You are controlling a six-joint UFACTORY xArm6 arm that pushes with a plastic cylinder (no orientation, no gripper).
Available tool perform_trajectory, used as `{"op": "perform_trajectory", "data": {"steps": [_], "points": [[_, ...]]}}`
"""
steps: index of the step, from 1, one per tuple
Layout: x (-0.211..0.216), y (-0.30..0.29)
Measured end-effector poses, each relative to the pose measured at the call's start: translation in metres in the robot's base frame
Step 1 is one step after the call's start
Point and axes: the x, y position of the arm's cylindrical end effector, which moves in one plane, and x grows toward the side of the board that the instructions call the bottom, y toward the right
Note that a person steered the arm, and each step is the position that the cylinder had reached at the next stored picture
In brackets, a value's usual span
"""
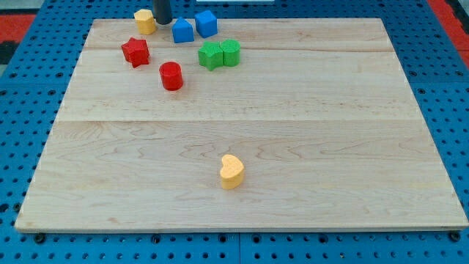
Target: Move the hexagon into the red star
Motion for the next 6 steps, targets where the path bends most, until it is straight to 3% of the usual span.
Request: {"op": "perform_trajectory", "data": {"steps": [2, 3, 5, 6], "points": [[0.077, -0.042], [0.081, -0.128], [0.0, -0.15], [0.0, -0.134]]}}
